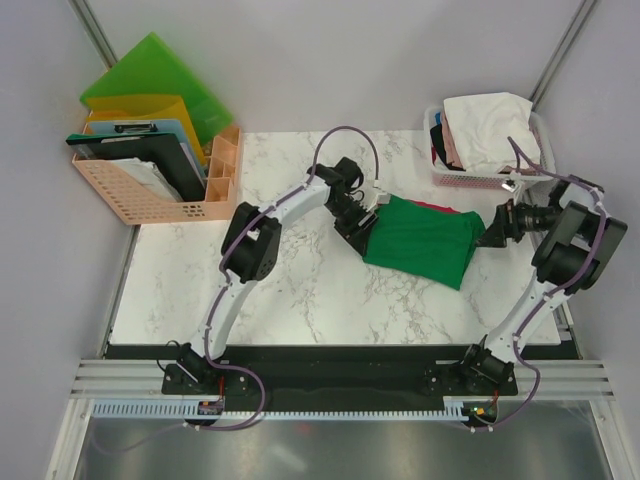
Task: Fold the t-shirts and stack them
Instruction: Put the neatly folded tshirt into the corner of the board with both arms
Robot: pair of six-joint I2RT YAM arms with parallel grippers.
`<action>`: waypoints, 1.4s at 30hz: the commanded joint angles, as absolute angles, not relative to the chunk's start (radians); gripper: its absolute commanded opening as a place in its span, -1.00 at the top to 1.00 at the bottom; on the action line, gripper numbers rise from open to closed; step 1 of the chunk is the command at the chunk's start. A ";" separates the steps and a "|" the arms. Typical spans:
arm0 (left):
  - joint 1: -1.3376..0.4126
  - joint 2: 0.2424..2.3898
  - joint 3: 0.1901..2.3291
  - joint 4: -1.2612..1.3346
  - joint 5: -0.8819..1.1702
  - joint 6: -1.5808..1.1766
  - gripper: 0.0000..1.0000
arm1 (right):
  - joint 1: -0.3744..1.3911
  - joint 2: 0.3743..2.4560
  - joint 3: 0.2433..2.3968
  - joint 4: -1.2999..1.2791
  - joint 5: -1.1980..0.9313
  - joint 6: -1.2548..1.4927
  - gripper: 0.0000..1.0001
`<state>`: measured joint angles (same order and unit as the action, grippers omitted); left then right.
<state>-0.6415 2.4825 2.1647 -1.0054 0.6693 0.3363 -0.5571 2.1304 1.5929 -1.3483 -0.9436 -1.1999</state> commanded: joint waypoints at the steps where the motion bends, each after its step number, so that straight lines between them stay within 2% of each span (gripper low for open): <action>1: -0.578 2.375 2.039 -0.983 0.557 0.388 -0.31 | -0.646 2.005 1.591 -1.459 -0.956 -1.290 -0.96; 7: -0.448 2.139 1.795 -0.896 0.534 0.411 -0.31 | -0.733 1.806 1.442 -1.460 -0.875 -1.350 -0.96; 10: -0.410 2.013 1.644 -0.820 0.422 0.387 -0.26 | -0.747 1.669 1.338 -1.454 -0.864 -1.358 -0.96; 11: -0.400 1.885 1.585 -0.772 0.340 0.376 -0.25 | -0.749 1.592 1.315 -1.434 -0.885 -1.341 -0.96; 12: -0.397 1.818 1.463 -0.665 0.300 0.368 -0.26 | -0.744 1.550 1.281 -1.404 -0.905 -1.298 -0.96; 15: -0.347 1.559 1.301 -0.550 0.181 0.333 -0.31 | -0.634 1.427 1.267 -1.183 -0.876 -0.949 -0.96; 16: -0.321 1.511 1.284 -0.513 0.166 0.324 -0.31 | -0.550 1.387 1.263 -1.099 -0.847 -0.745 -0.96; 18: -0.215 1.389 1.255 -0.491 0.147 0.322 -0.36 | -0.442 1.356 1.267 -0.909 -0.709 -0.611 -0.96; 21: -0.048 1.294 1.253 -0.505 0.210 0.319 -0.40 | -0.269 1.368 1.310 -0.761 -0.563 -0.454 -0.96; 23: 0.030 1.257 1.226 -0.537 0.270 0.339 -0.40 | -0.219 1.486 1.365 -0.759 -0.572 -0.387 -0.96; 27: 0.043 1.166 1.113 -0.555 0.298 0.376 -0.41 | -0.213 1.725 1.555 -0.785 -0.667 -0.318 -0.96; 31: 0.046 1.097 1.051 -0.549 0.279 0.383 -0.42 | -0.172 1.844 1.640 -0.756 -0.597 -0.265 -0.96; 37: 0.057 1.045 0.990 -0.488 0.235 0.338 -0.42 | -0.053 1.807 1.586 -0.752 -0.399 -0.294 -0.96; 42: 0.067 0.979 0.914 -0.411 0.204 0.296 -0.43 | 0.089 1.611 1.335 -0.542 0.019 -0.270 -0.96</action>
